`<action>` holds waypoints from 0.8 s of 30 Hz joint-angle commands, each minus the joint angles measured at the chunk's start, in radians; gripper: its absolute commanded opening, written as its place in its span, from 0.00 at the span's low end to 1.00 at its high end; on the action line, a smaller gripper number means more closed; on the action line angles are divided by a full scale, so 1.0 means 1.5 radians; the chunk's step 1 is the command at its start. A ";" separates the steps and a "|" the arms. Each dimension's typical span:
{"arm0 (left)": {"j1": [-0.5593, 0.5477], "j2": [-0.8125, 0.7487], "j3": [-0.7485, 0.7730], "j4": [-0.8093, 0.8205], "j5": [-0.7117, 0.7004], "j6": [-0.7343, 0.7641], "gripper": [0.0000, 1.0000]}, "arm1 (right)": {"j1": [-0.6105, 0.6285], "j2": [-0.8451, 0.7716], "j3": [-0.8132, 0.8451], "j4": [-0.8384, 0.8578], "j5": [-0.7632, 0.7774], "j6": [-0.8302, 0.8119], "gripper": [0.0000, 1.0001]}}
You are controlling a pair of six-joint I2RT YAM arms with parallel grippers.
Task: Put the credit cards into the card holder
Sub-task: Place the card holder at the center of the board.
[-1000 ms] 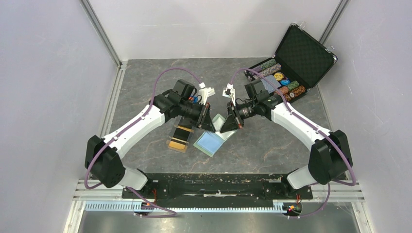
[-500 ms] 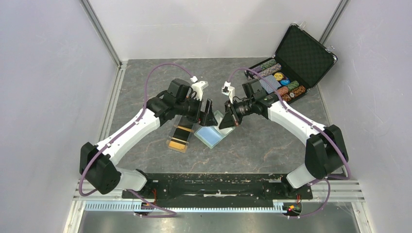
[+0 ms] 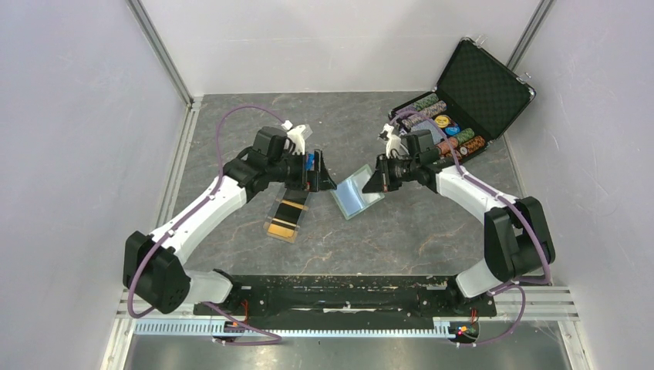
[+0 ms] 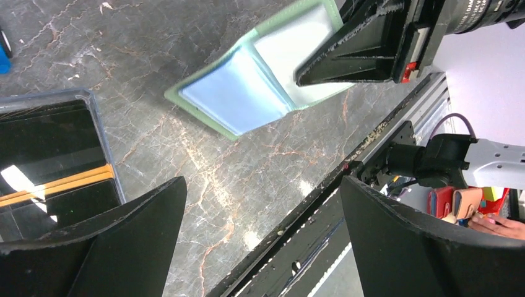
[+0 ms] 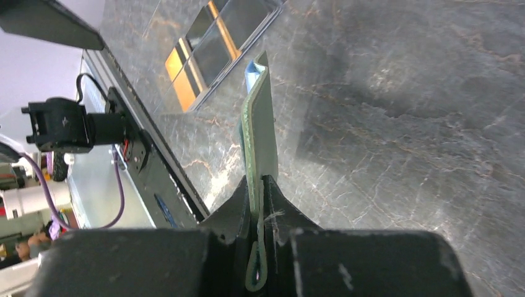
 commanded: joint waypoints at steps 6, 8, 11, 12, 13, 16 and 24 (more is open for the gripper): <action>0.025 -0.046 -0.023 0.030 -0.003 -0.030 1.00 | -0.040 -0.001 -0.067 0.160 0.032 0.116 0.00; 0.025 -0.045 -0.029 0.033 0.003 -0.032 1.00 | -0.047 -0.002 -0.091 0.197 0.040 0.140 0.00; 0.025 -0.040 -0.037 0.038 0.014 -0.038 1.00 | -0.056 -0.001 -0.125 0.222 0.058 0.160 0.00; 0.024 -0.040 -0.038 0.038 0.016 -0.039 1.00 | -0.058 -0.002 -0.134 0.226 0.064 0.165 0.00; 0.025 -0.040 -0.040 0.038 0.016 -0.039 1.00 | -0.061 -0.005 -0.144 0.228 0.070 0.168 0.00; 0.024 -0.039 -0.045 0.040 0.015 -0.044 1.00 | -0.067 -0.011 -0.173 0.225 0.086 0.169 0.00; 0.024 -0.037 -0.060 0.046 0.024 -0.050 1.00 | -0.079 -0.017 -0.205 0.156 0.148 0.123 0.28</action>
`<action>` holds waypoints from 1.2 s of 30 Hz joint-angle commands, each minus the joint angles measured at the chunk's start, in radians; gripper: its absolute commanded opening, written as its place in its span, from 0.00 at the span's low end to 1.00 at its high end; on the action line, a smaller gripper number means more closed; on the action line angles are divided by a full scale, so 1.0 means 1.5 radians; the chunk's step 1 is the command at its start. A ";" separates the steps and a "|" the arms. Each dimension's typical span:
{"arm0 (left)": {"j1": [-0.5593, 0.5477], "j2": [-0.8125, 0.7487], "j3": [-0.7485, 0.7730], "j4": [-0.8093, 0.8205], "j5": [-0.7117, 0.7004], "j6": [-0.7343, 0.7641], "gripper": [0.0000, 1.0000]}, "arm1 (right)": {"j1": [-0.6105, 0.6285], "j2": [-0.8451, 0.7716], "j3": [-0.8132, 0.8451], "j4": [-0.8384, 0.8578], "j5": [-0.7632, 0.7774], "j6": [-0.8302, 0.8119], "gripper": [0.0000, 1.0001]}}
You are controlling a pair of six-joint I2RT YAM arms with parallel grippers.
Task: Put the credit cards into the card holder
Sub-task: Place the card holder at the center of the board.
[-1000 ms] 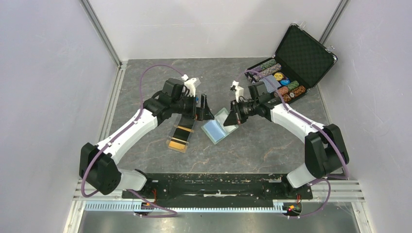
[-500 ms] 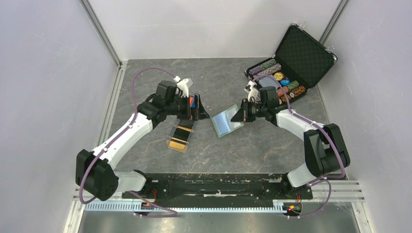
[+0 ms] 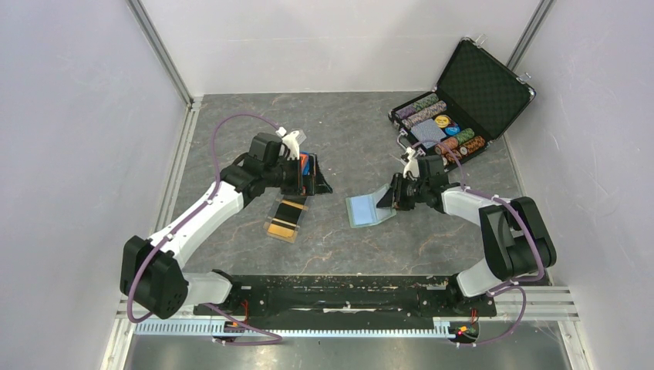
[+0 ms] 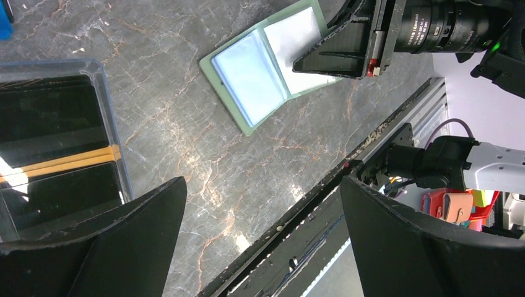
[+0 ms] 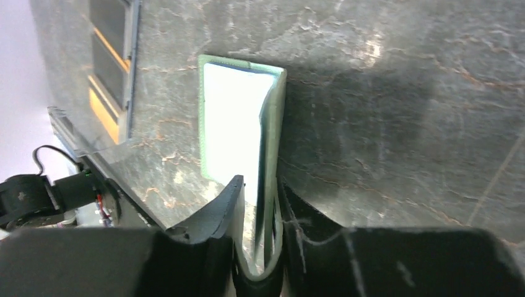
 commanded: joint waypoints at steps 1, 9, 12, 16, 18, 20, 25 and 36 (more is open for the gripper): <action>0.001 -0.007 -0.005 0.028 0.016 -0.022 1.00 | -0.005 -0.018 0.005 -0.045 0.064 -0.043 0.37; 0.002 -0.010 -0.005 0.017 -0.003 -0.019 1.00 | -0.005 -0.069 0.089 -0.212 0.216 -0.135 0.85; 0.001 -0.008 -0.003 0.006 -0.022 -0.023 1.00 | -0.004 -0.087 0.128 -0.253 0.251 -0.163 0.89; 0.001 0.002 0.000 0.003 -0.024 -0.030 1.00 | 0.013 -0.090 0.165 -0.270 0.250 -0.188 0.89; 0.001 0.008 0.005 0.004 -0.017 -0.032 1.00 | 0.033 -0.078 0.176 -0.268 0.240 -0.198 0.88; 0.001 0.014 0.012 0.003 -0.008 -0.034 1.00 | 0.057 -0.055 0.189 -0.263 0.231 -0.201 0.84; 0.001 0.009 0.014 0.003 -0.006 -0.041 1.00 | 0.104 0.032 0.231 -0.223 0.184 -0.197 0.76; 0.001 -0.029 -0.027 0.010 0.002 -0.059 1.00 | 0.121 0.204 0.338 -0.241 0.193 -0.225 0.75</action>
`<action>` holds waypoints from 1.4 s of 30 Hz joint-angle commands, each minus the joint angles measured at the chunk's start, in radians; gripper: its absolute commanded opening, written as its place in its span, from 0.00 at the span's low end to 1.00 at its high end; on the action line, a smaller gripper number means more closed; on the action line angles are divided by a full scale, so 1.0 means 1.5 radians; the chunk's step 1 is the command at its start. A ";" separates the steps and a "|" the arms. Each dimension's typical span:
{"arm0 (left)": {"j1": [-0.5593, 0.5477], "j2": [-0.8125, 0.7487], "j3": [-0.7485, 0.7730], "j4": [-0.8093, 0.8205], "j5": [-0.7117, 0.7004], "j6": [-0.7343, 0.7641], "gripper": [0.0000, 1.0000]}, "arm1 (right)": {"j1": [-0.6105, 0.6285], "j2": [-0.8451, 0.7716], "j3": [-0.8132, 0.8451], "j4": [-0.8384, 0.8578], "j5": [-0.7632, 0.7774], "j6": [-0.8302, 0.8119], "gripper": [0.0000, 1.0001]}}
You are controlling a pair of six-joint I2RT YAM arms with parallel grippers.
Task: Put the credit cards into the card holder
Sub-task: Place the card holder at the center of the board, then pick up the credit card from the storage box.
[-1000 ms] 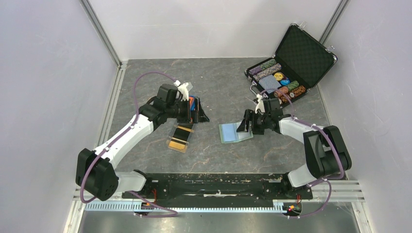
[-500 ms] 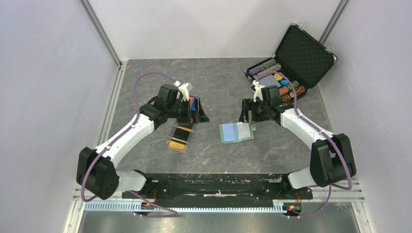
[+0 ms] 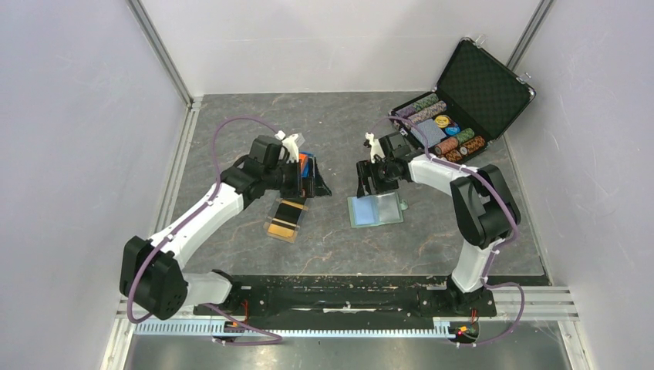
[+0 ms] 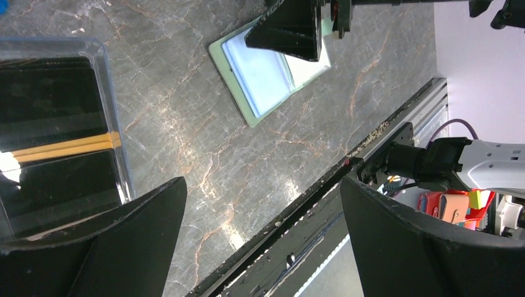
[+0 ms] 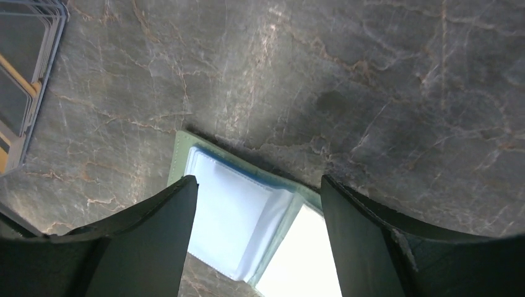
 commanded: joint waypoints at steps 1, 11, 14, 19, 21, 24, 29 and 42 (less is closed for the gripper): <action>0.002 -0.034 -0.015 0.016 0.002 -0.046 1.00 | -0.001 0.014 0.033 -0.014 -0.005 -0.028 0.75; 0.002 -0.007 0.011 -0.016 -0.028 -0.012 1.00 | -0.001 -0.034 -0.016 -0.010 -0.046 -0.016 0.77; 0.006 0.013 0.045 -0.052 -0.063 0.007 1.00 | -0.001 -0.034 0.002 -0.005 -0.062 -0.001 0.79; 0.040 0.046 0.079 -0.096 -0.082 0.015 1.00 | -0.001 -0.034 0.056 -0.007 -0.078 0.015 0.84; 0.058 0.056 0.081 -0.105 -0.078 0.003 1.00 | -0.001 -0.030 0.081 -0.009 -0.088 0.019 0.84; 0.075 0.062 0.072 -0.103 -0.061 -0.018 0.99 | 0.000 -0.017 0.108 -0.010 -0.108 0.029 0.85; 0.079 0.070 0.036 -0.098 -0.067 -0.056 0.85 | 0.028 0.043 0.178 0.004 -0.147 0.057 0.84; 0.079 0.011 -0.042 -0.072 -0.142 -0.092 0.77 | 0.101 0.278 0.488 -0.022 -0.206 0.083 0.76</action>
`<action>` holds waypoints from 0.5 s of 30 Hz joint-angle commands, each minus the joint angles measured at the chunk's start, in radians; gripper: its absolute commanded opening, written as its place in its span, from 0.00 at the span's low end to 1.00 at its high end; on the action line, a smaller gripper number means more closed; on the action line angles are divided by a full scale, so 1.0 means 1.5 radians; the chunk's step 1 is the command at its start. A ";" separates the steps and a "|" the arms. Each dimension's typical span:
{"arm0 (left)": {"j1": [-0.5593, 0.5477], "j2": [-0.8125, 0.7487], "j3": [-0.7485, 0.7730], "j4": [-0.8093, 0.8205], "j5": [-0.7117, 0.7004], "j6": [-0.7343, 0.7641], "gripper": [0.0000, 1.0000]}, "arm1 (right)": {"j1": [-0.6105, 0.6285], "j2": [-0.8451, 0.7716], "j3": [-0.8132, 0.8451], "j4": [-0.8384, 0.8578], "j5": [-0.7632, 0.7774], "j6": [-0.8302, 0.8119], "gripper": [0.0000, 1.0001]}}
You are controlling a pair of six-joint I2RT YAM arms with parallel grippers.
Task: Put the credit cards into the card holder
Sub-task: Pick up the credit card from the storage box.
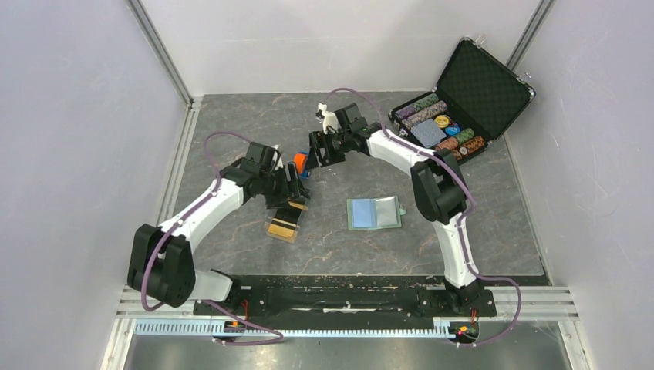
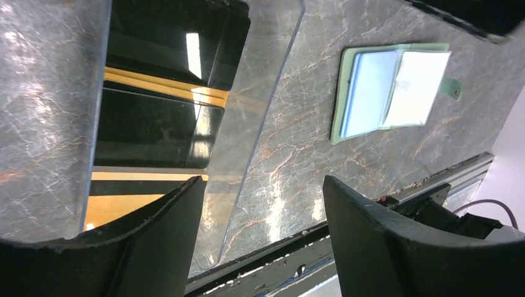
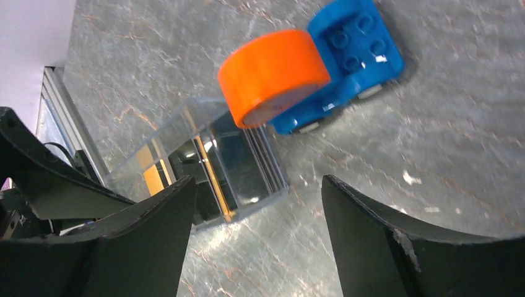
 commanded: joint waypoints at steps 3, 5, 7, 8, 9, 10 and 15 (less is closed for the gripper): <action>0.000 -0.060 -0.009 0.000 -0.058 -0.009 0.79 | 0.026 0.045 0.080 -0.010 -0.029 -0.005 0.73; 0.000 -0.065 -0.015 0.001 -0.058 -0.011 0.77 | 0.040 0.051 0.071 -0.011 -0.024 -0.014 0.70; 0.000 -0.066 -0.021 0.003 -0.060 -0.012 0.76 | 0.051 0.059 0.066 -0.013 -0.019 -0.020 0.64; 0.000 -0.066 -0.023 0.002 -0.059 -0.013 0.75 | 0.058 0.064 0.068 -0.017 -0.016 -0.024 0.60; 0.000 -0.066 -0.024 0.003 -0.059 -0.012 0.74 | 0.062 0.067 0.071 -0.020 -0.010 -0.028 0.56; 0.000 -0.065 -0.026 0.002 -0.060 -0.012 0.74 | 0.066 0.069 0.074 -0.024 -0.004 -0.032 0.53; 0.000 -0.056 -0.025 -0.006 -0.069 0.002 0.72 | 0.076 0.061 0.081 -0.045 0.046 -0.051 0.38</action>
